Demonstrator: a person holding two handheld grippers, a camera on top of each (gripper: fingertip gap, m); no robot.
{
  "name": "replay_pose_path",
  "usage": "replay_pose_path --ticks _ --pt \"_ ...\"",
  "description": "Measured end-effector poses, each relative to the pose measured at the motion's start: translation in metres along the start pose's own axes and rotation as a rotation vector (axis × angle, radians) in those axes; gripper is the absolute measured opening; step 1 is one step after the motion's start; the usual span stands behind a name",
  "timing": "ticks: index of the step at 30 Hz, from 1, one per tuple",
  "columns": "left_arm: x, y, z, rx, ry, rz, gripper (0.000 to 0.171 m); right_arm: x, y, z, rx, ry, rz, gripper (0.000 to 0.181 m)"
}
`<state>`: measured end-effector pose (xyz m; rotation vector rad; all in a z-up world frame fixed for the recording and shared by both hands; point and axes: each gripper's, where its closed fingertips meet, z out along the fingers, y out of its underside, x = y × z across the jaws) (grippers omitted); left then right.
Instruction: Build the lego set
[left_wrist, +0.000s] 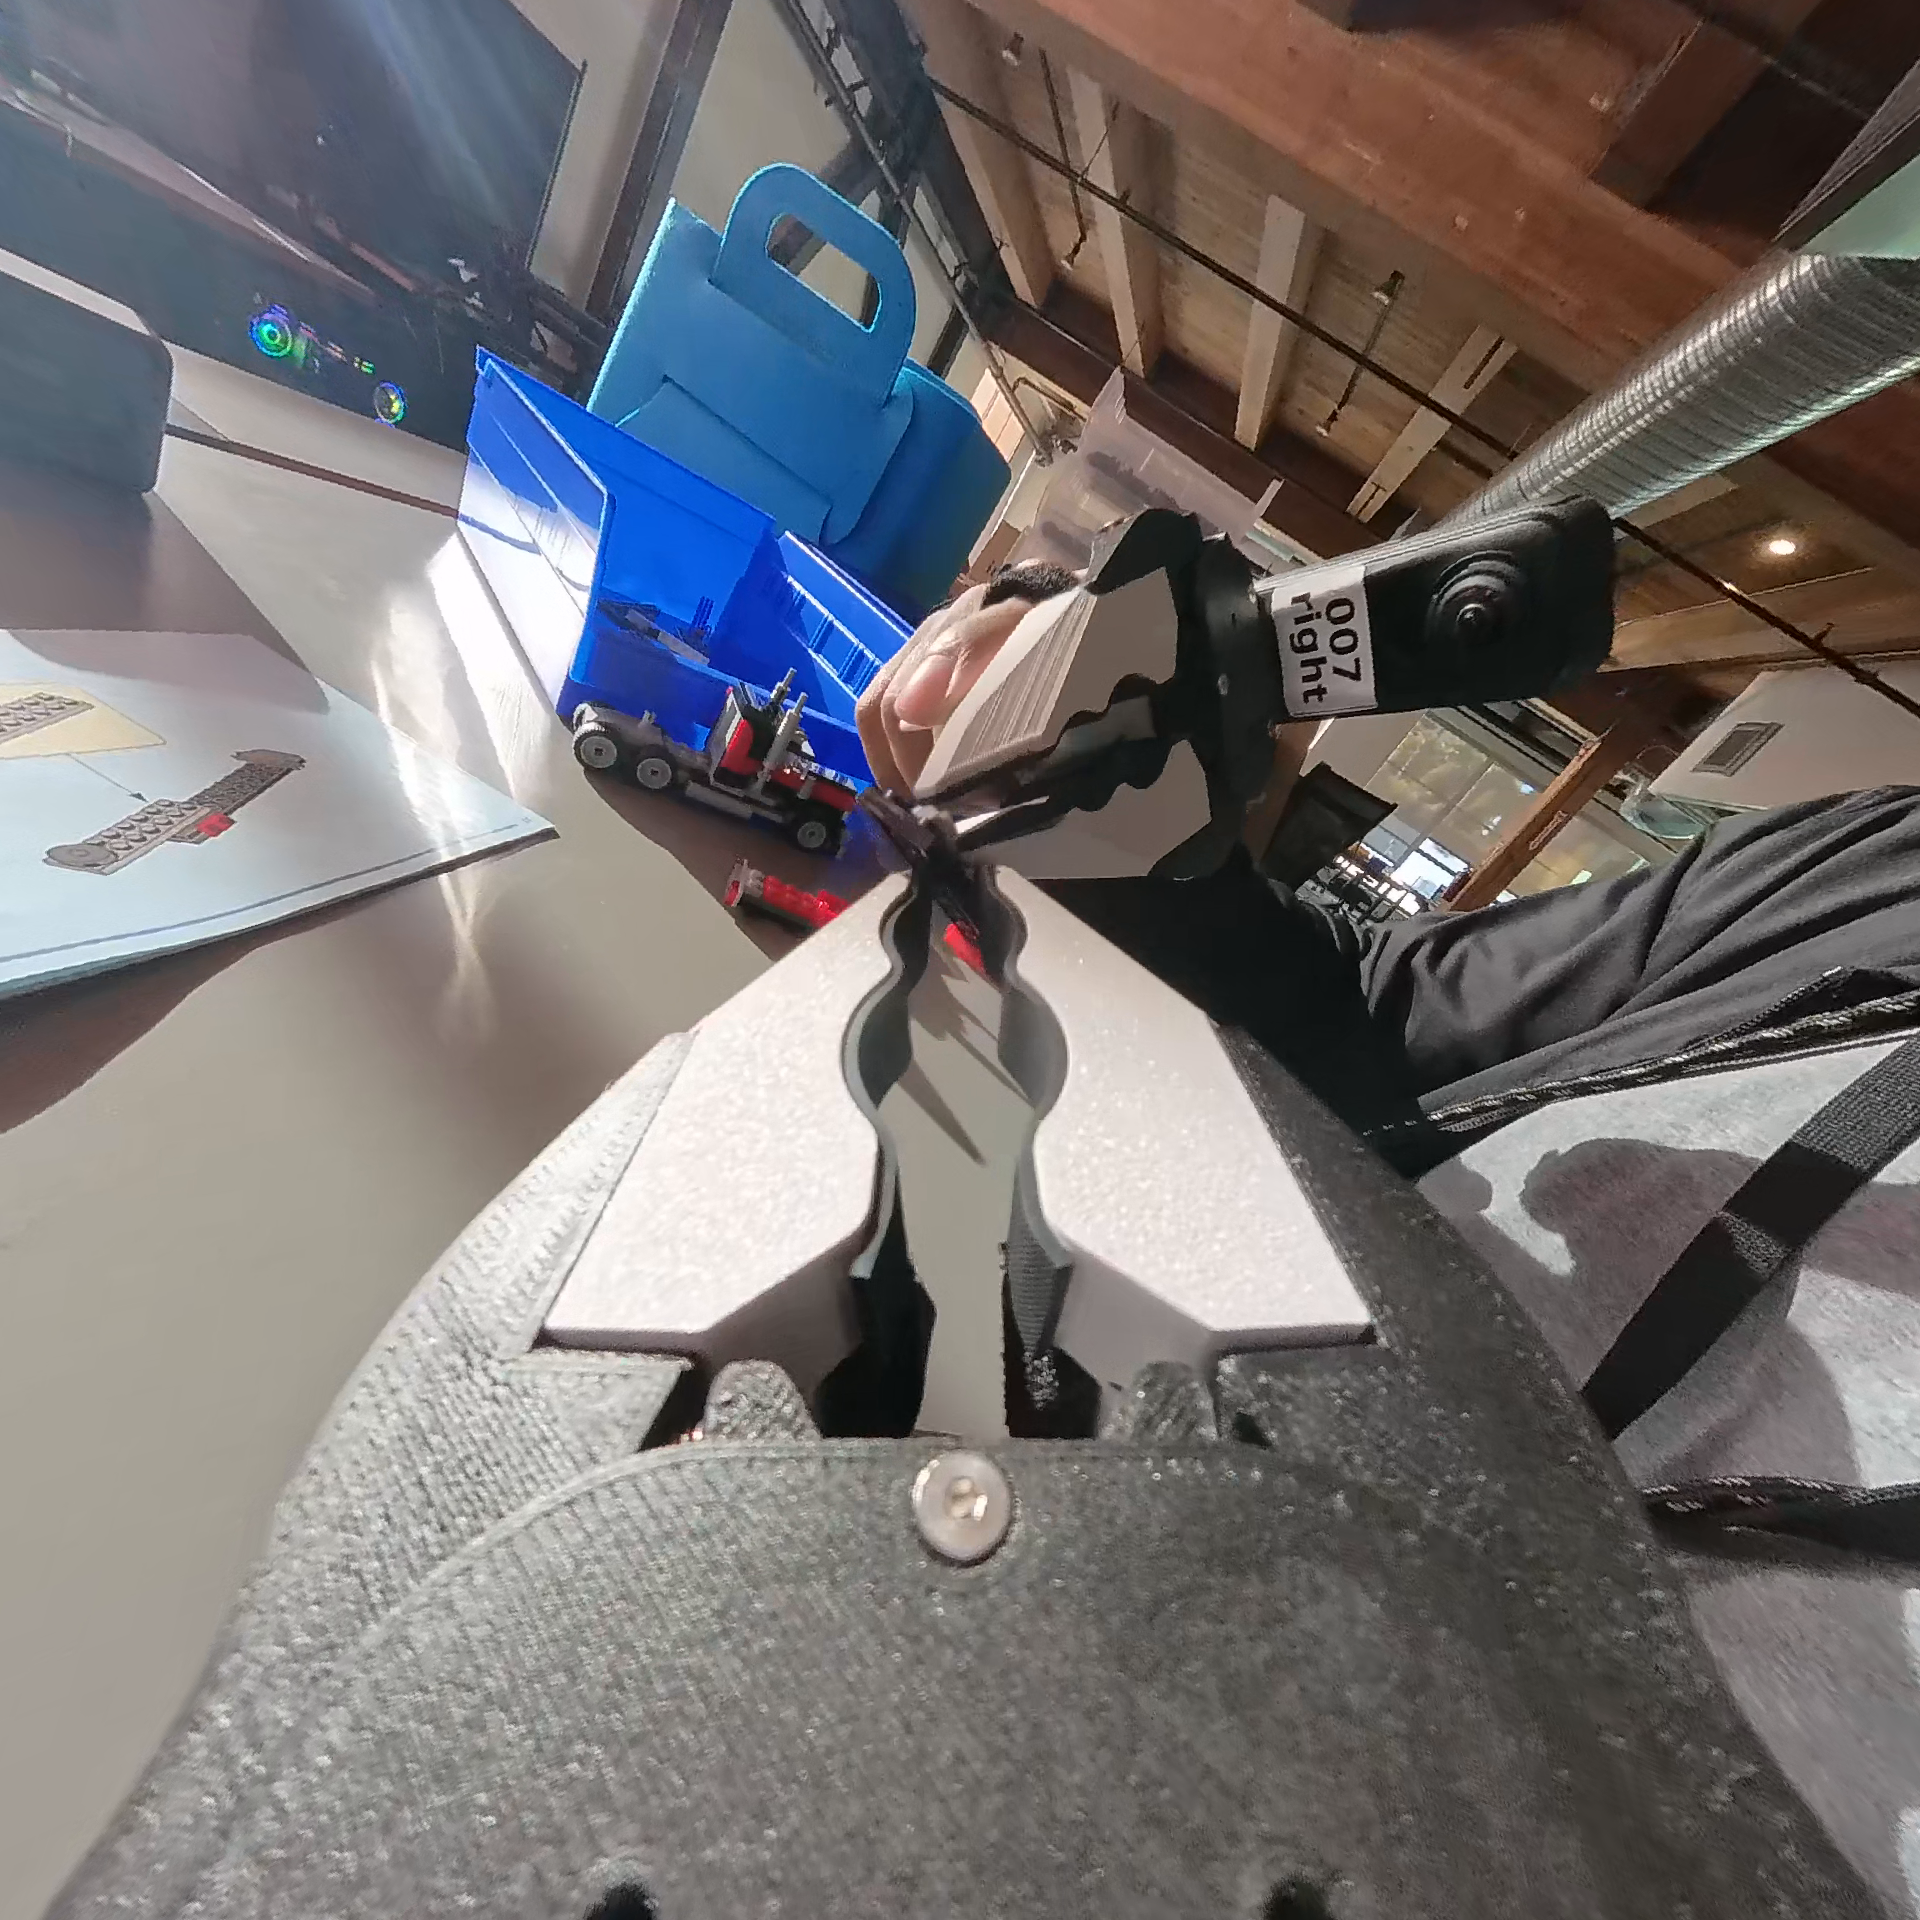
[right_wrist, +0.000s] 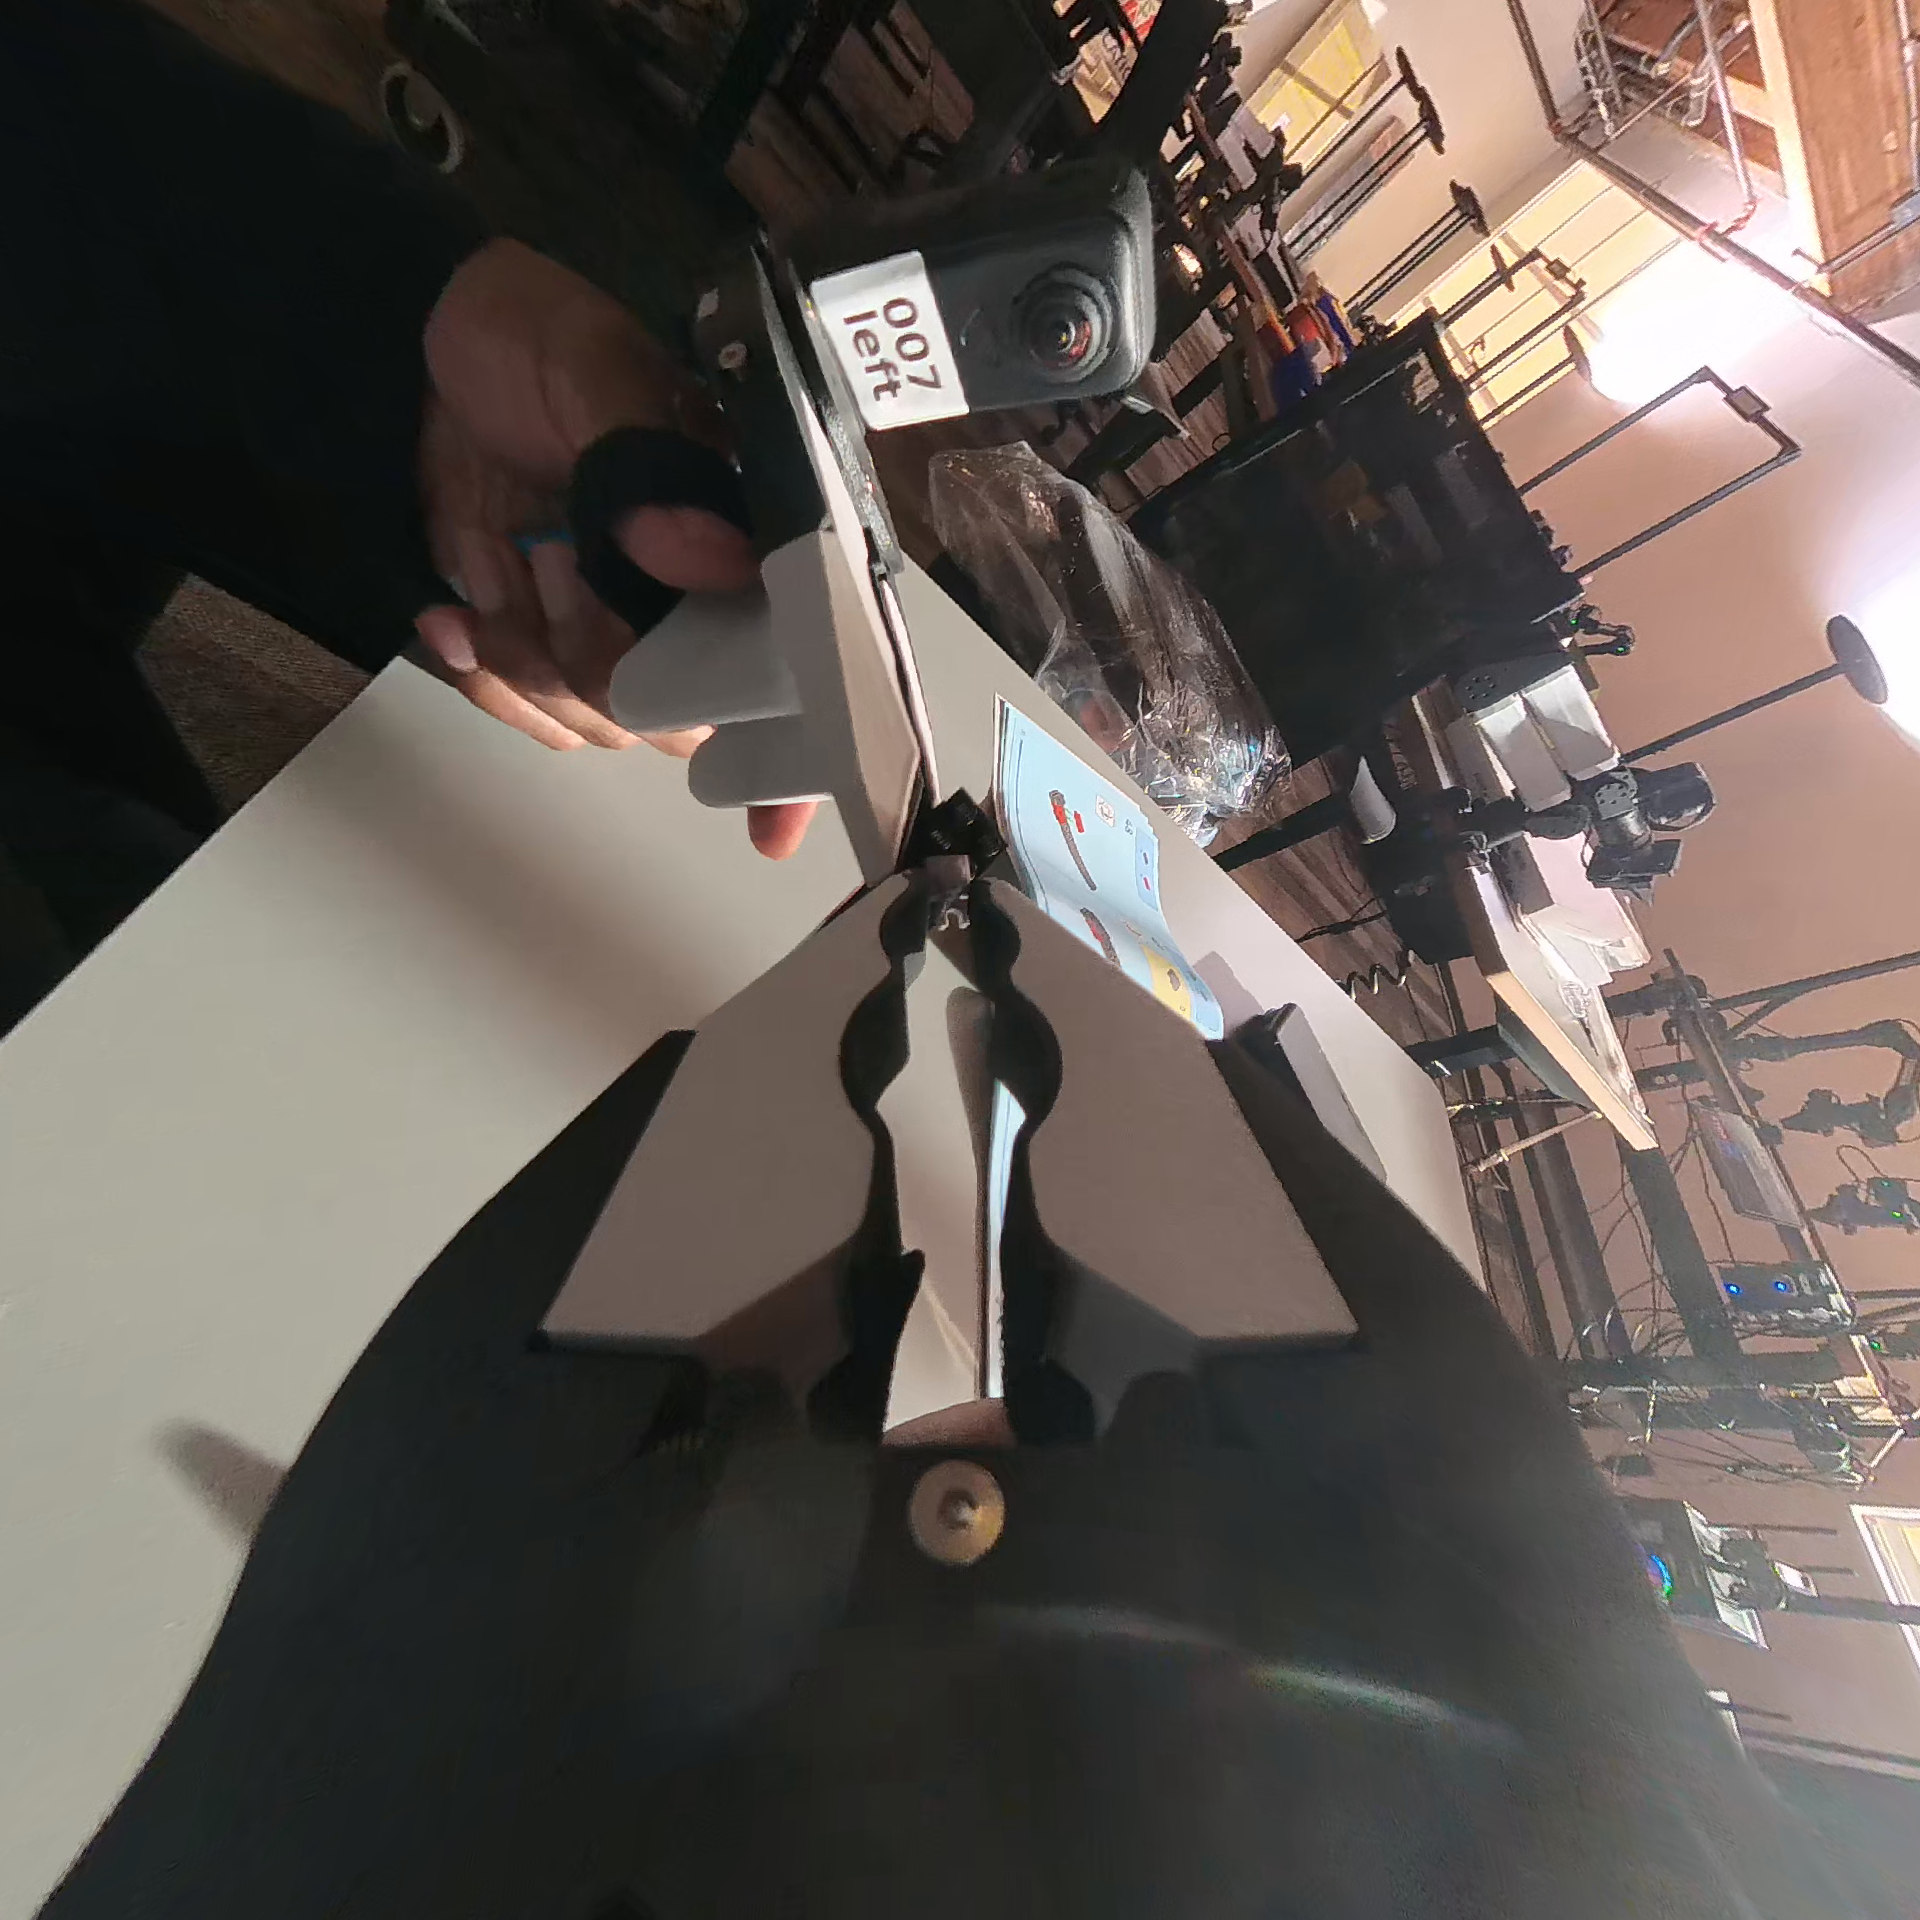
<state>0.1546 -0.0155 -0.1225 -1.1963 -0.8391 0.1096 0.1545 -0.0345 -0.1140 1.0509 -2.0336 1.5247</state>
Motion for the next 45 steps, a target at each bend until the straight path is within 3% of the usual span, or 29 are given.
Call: replay_pose_path --ticks 8,20,32,45 --pt "0.009 0.0 0.002 0.011 0.064 -0.01 0.007 -0.002 -0.006 -0.007 0.038 -0.058 0.052 0.009" --pt "0.01 0.024 0.004 -0.224 0.13 0.016 0.008 -0.022 0.005 -0.011 0.053 -0.279 0.105 0.009" --pt "-0.029 0.016 0.028 -0.442 0.196 0.059 0.008 0.004 0.044 -0.01 0.043 -0.176 0.176 0.009" --pt "-0.041 0.004 0.059 -0.623 0.338 0.146 0.008 0.026 0.068 -0.032 0.021 -0.077 0.204 0.009"
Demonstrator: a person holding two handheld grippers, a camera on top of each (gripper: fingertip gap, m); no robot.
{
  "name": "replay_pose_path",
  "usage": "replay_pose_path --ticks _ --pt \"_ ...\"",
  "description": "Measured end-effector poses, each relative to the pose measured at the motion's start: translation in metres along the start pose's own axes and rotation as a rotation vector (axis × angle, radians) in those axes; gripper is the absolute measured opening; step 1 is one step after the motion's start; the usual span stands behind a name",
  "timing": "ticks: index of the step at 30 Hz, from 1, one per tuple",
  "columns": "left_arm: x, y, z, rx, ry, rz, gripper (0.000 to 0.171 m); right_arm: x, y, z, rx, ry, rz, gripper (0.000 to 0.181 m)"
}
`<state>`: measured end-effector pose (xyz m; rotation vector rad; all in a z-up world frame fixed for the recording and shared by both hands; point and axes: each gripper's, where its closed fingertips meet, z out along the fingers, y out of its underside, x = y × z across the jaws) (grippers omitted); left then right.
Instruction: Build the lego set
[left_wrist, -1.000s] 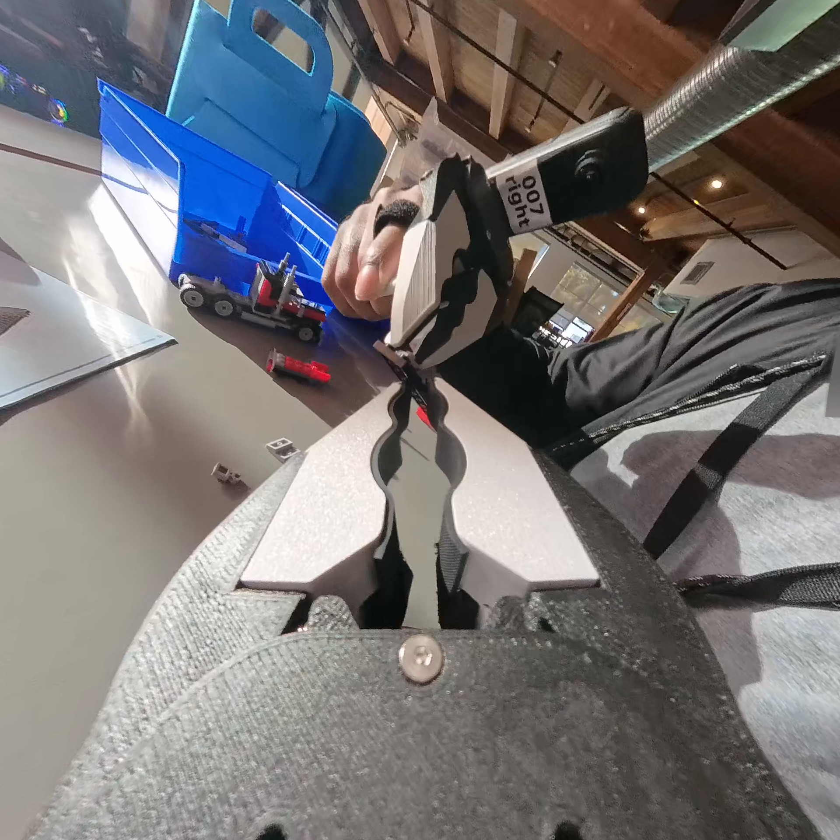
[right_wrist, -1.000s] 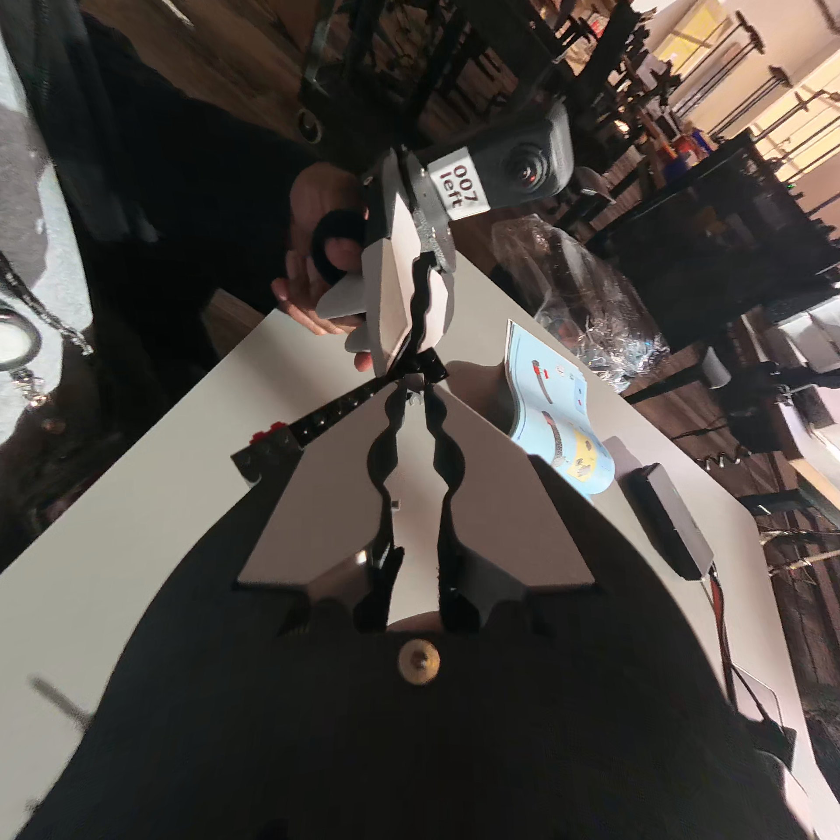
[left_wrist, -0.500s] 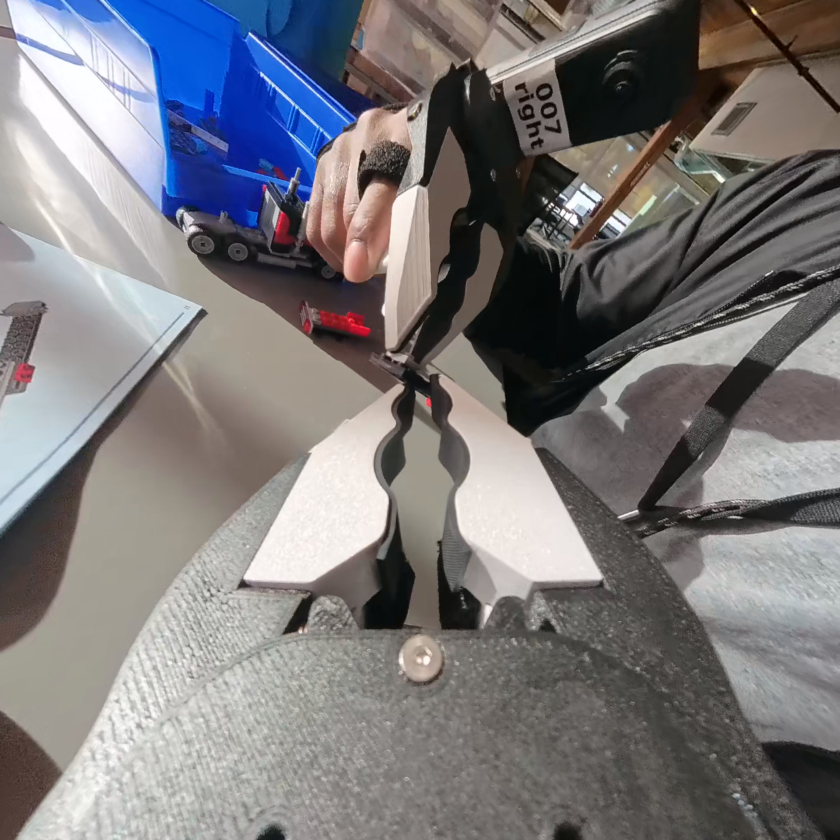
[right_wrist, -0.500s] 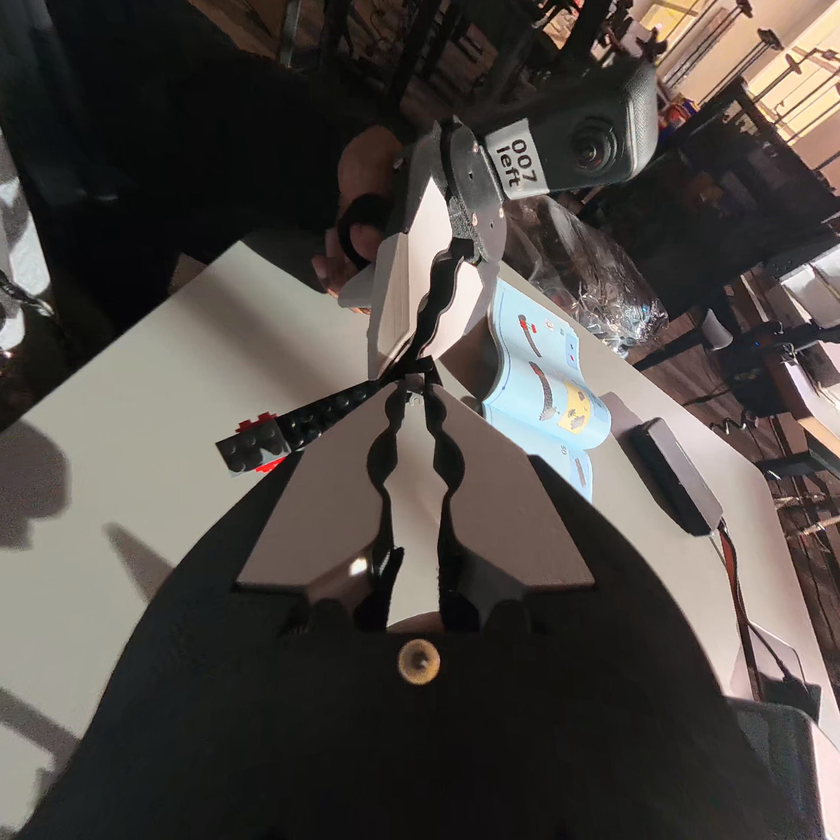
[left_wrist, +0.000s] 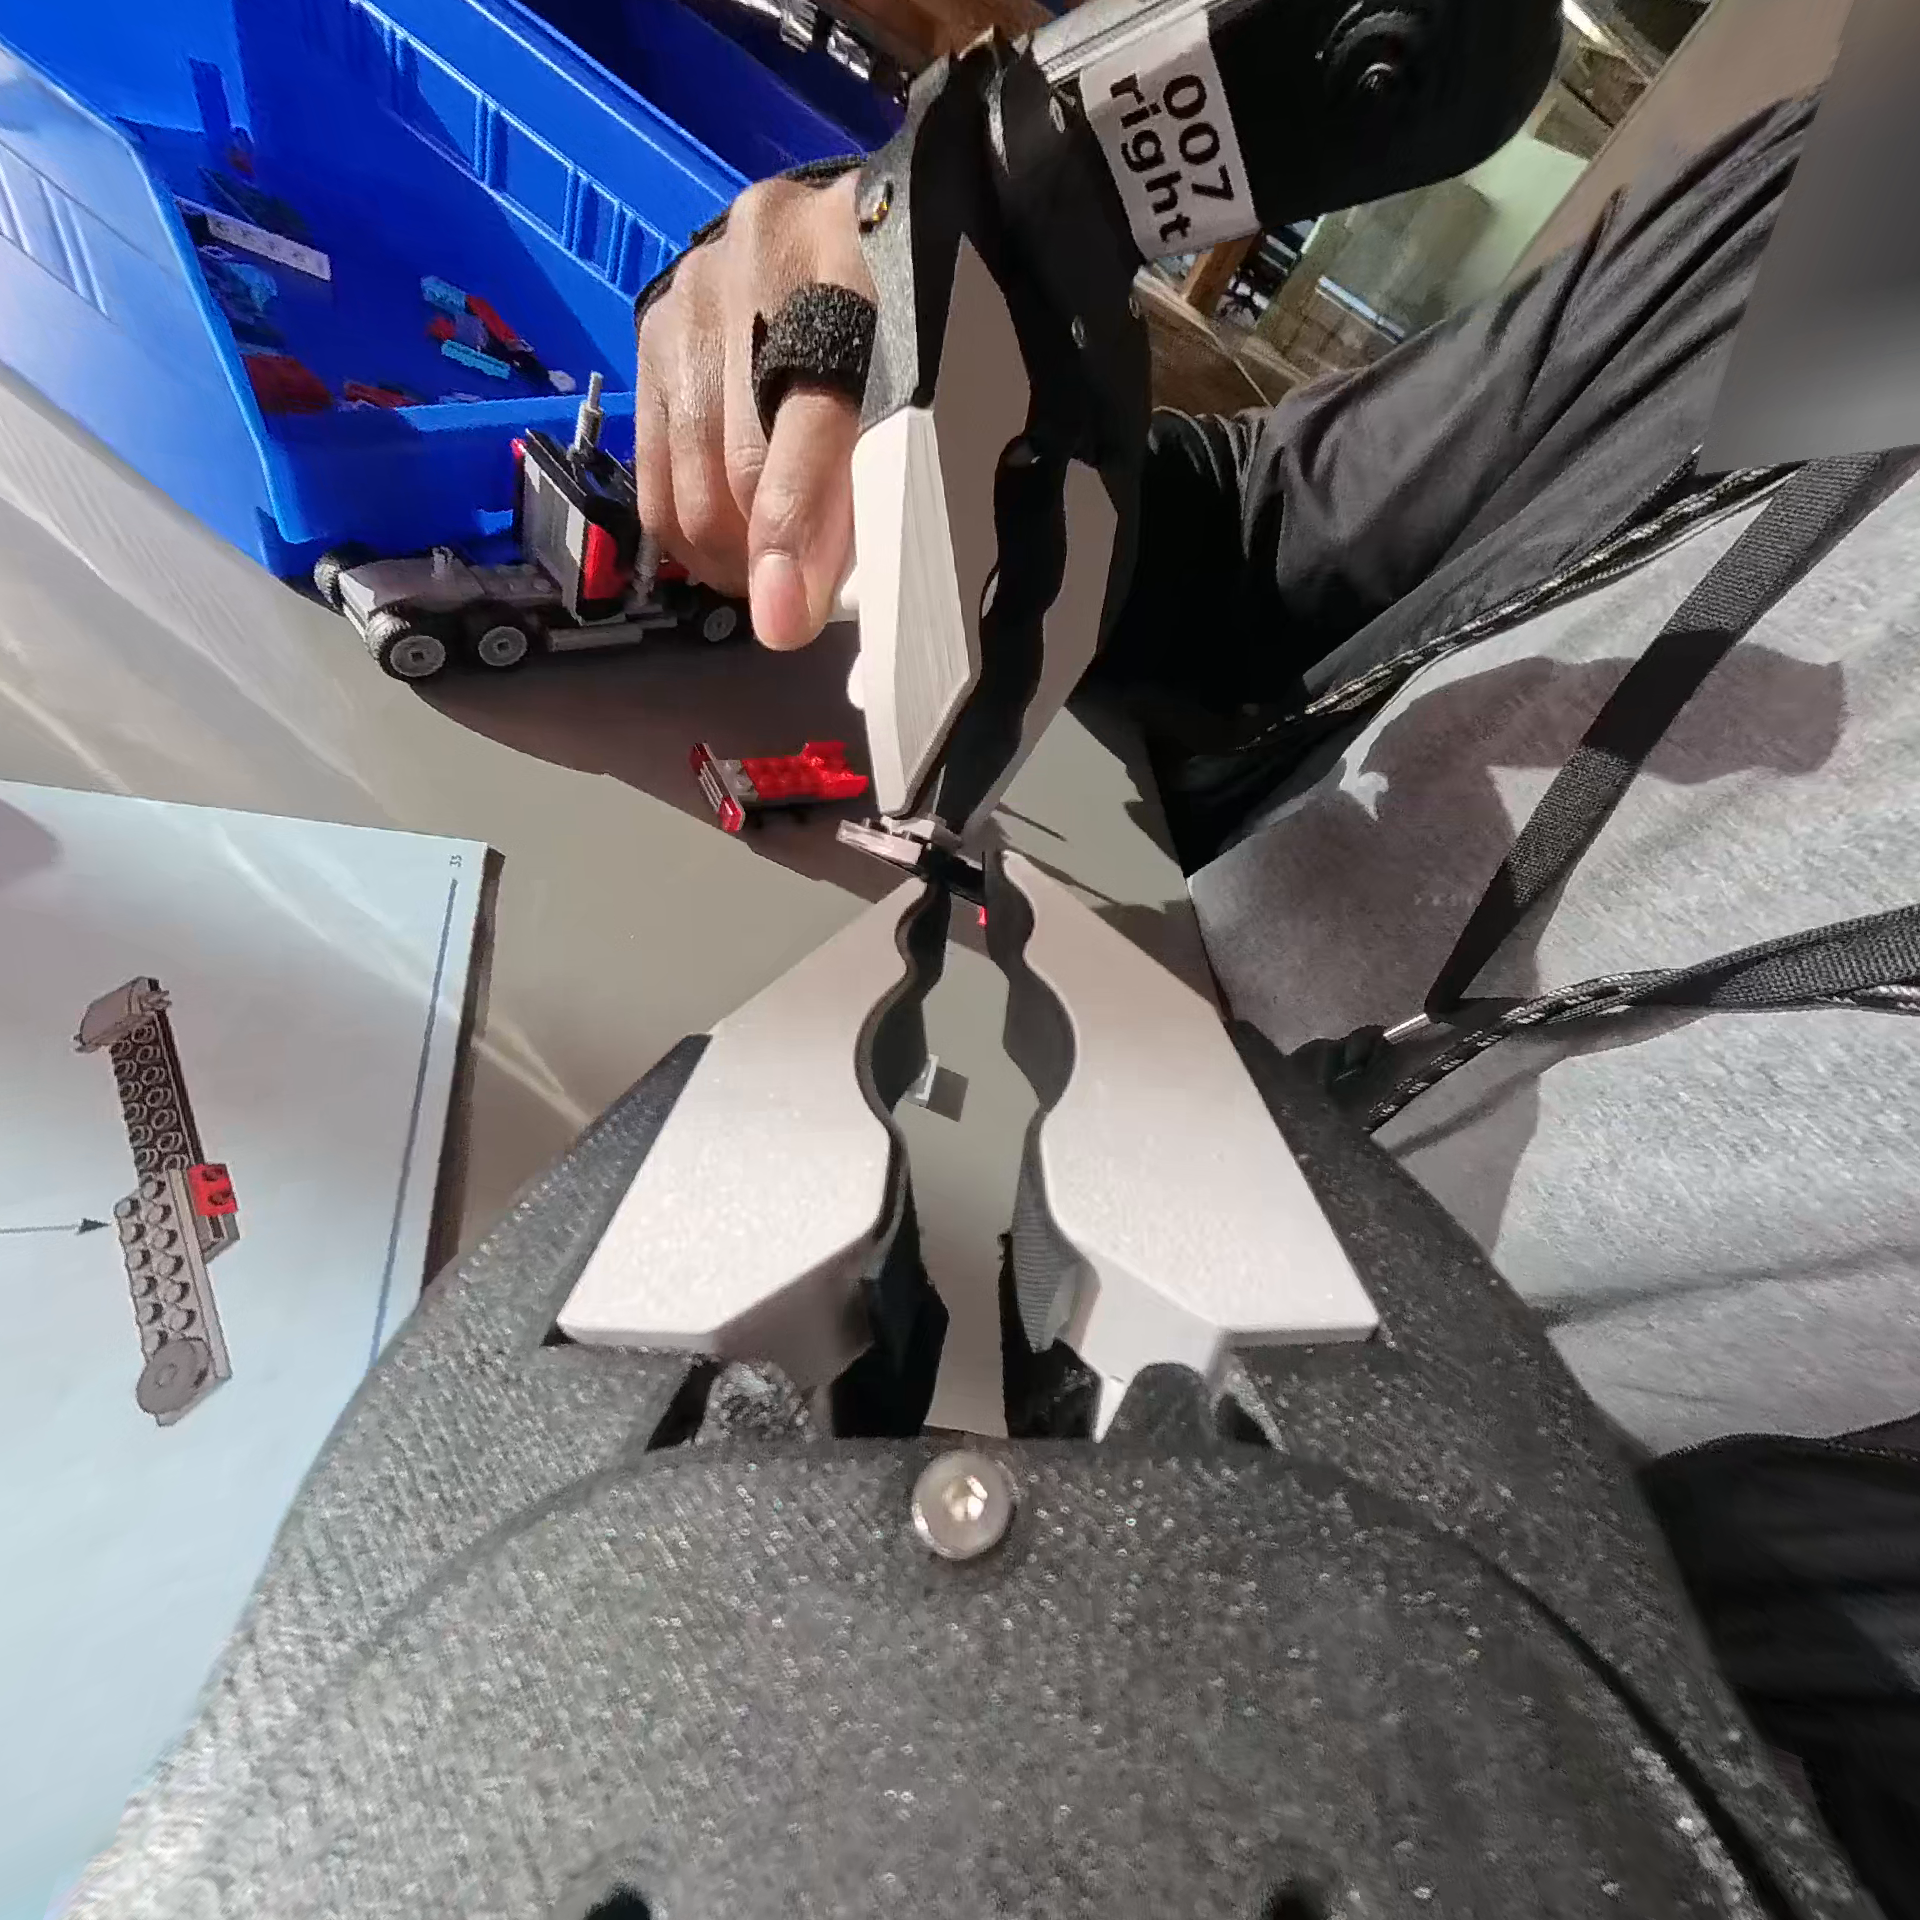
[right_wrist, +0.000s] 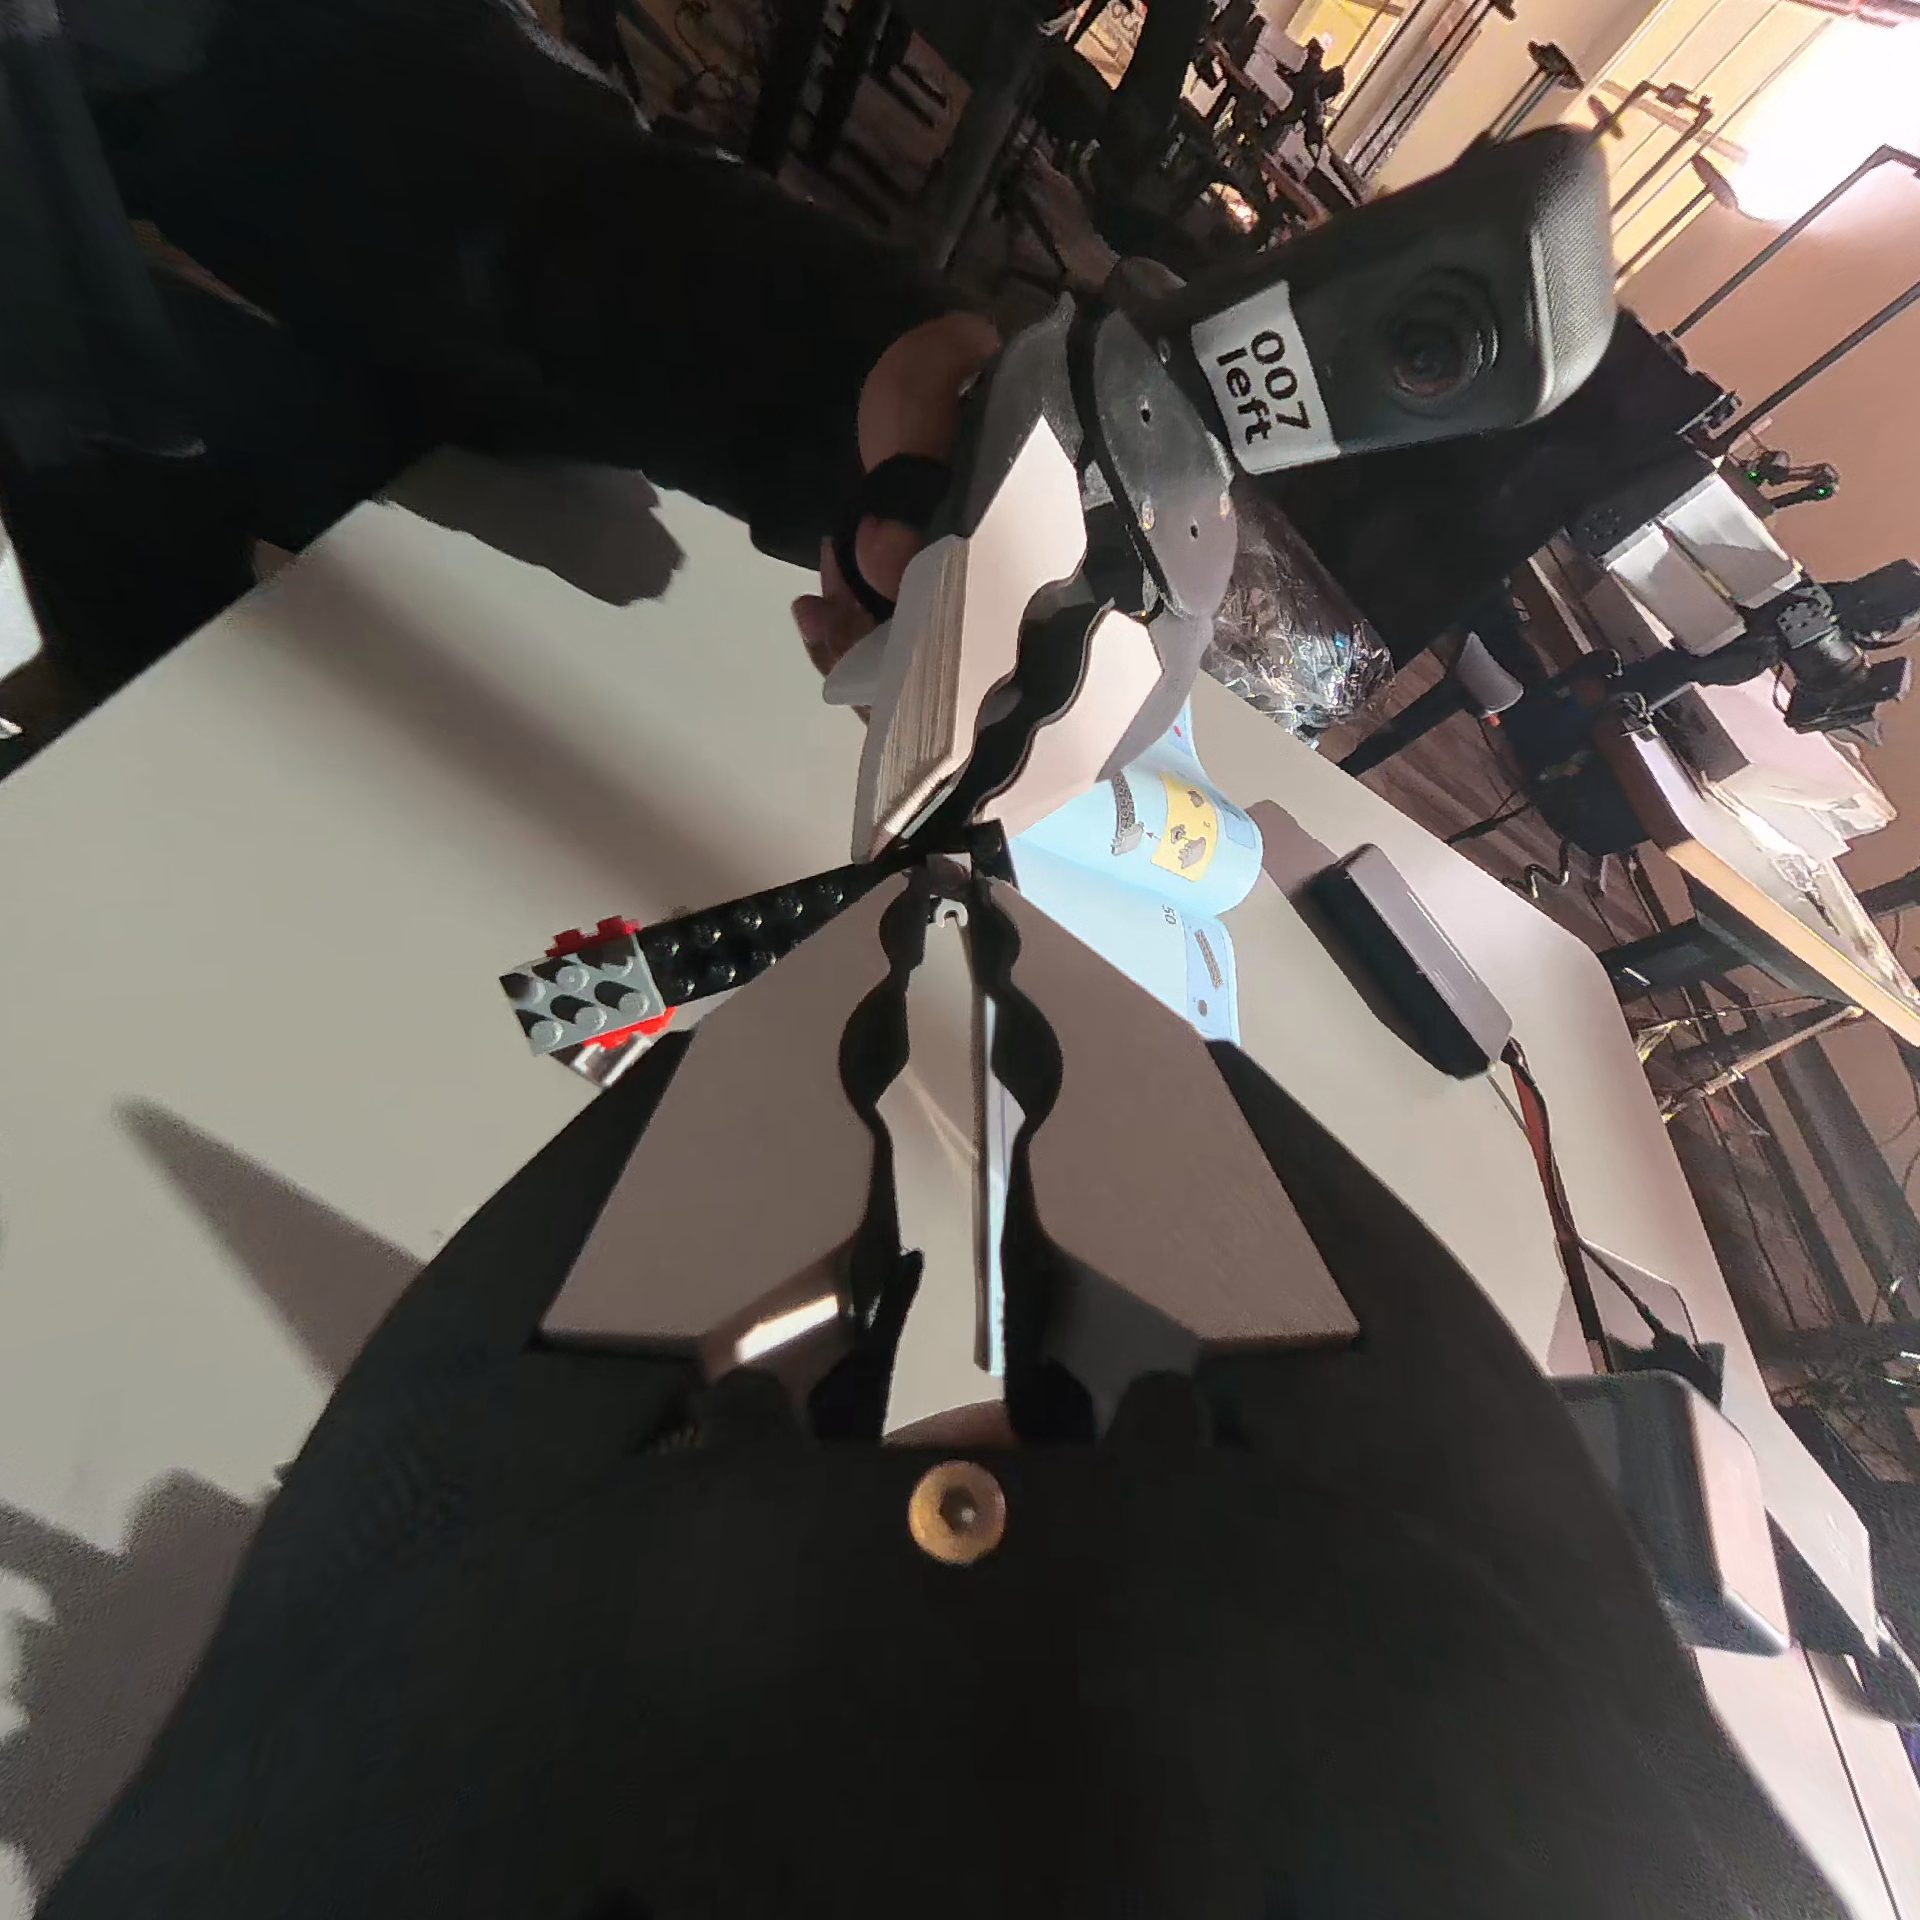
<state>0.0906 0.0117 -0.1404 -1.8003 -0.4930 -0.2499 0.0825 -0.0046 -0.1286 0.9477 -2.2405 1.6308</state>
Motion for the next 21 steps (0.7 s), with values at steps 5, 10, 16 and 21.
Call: replay_pose_path --ticks 5,10,16,21 --pt "-0.008 -0.007 0.006 -0.064 0.04 0.026 0.008 0.007 0.008 -0.008 -0.003 0.033 0.014 0.009" --pt "-0.016 -0.009 0.014 -0.104 0.094 0.031 0.008 0.011 0.017 -0.015 -0.025 0.065 0.016 0.009" --pt "-0.029 -0.008 0.017 -0.087 0.081 0.013 0.008 0.021 0.031 -0.014 -0.131 0.135 0.058 0.009" --pt "-0.04 -0.005 0.014 -0.082 0.031 -0.034 0.008 0.037 0.056 -0.009 -0.317 0.268 0.24 0.008"
